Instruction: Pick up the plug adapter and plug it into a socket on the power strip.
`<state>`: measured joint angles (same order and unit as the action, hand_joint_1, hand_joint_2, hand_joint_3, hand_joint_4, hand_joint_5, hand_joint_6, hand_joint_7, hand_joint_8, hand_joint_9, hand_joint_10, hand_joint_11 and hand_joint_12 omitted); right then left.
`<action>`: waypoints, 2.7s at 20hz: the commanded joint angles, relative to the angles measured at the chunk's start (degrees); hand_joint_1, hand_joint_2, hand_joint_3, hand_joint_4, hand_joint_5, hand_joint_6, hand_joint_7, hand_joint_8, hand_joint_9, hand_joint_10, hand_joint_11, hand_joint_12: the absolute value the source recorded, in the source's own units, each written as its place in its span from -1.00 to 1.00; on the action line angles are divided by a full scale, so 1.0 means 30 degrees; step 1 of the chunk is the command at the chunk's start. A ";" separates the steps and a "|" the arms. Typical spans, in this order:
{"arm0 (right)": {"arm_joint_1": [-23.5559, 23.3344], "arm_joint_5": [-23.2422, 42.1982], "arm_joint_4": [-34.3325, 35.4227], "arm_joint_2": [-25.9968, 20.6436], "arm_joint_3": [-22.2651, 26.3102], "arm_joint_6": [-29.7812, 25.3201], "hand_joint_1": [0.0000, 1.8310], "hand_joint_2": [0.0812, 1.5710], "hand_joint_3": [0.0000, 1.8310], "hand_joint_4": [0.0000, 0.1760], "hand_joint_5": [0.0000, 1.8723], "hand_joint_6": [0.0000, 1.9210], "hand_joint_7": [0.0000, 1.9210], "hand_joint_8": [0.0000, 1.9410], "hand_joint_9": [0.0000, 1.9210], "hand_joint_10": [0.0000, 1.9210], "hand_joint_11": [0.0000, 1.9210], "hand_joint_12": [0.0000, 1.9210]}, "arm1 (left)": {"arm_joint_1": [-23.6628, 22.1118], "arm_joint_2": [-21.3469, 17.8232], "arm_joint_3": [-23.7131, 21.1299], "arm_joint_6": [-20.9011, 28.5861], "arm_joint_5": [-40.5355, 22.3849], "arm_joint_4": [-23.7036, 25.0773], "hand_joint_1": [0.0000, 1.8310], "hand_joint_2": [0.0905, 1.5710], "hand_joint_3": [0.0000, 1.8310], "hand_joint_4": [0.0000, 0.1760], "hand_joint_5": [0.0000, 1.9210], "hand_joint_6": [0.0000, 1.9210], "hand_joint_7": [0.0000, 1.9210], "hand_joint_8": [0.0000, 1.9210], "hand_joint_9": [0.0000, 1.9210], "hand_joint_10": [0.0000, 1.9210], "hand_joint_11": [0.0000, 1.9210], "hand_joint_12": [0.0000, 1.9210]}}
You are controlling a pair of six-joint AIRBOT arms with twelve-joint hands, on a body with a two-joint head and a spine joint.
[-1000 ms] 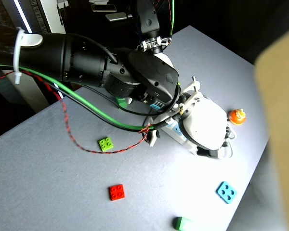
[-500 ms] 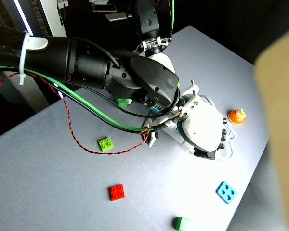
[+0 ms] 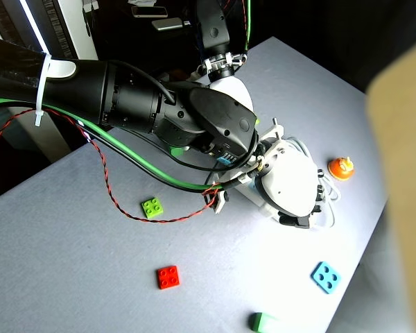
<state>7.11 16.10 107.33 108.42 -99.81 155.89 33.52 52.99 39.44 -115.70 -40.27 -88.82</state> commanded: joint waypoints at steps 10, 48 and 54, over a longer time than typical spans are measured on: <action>-0.0001 -0.1172 -0.0797 0.0109 -0.0065 0.0558 0.34 0.45 -1.00 -1.00 -0.09 0.08 -0.02 0.27 -0.14 0.19 -0.33 0.71 | 0.0077 0.0130 -0.0053 -0.0057 -0.0528 0.0033 -1.00 0.46 -1.00 -1.00 -0.91 -1.00 -0.91 -1.00 -0.93 -1.00 -1.00 -0.86; 0.0701 -0.3343 -0.0795 0.0846 -0.0336 0.0589 0.35 0.43 -1.00 -1.00 -0.04 -0.02 -0.01 0.28 -0.16 0.21 -0.35 0.72 | 0.0002 0.0617 -0.0190 -0.0417 -0.0694 0.0043 -1.00 0.47 -1.00 -1.00 -0.91 -1.00 -0.92 -1.00 -0.94 -1.00 -1.00 -0.90; 0.1043 -0.3895 -0.0795 0.1381 -0.1178 0.0476 0.34 0.44 -1.00 -1.00 -0.07 0.04 0.01 0.24 -0.13 0.17 -0.34 0.71 | 0.0038 0.0552 -0.0175 -0.0402 -0.0700 0.0043 -1.00 0.47 -1.00 -1.00 -0.93 -1.00 -0.92 -1.00 -0.95 -1.00 -1.00 -0.92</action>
<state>9.06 8.60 104.25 111.53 -103.72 158.17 33.34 54.41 38.85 -117.12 -42.74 -88.95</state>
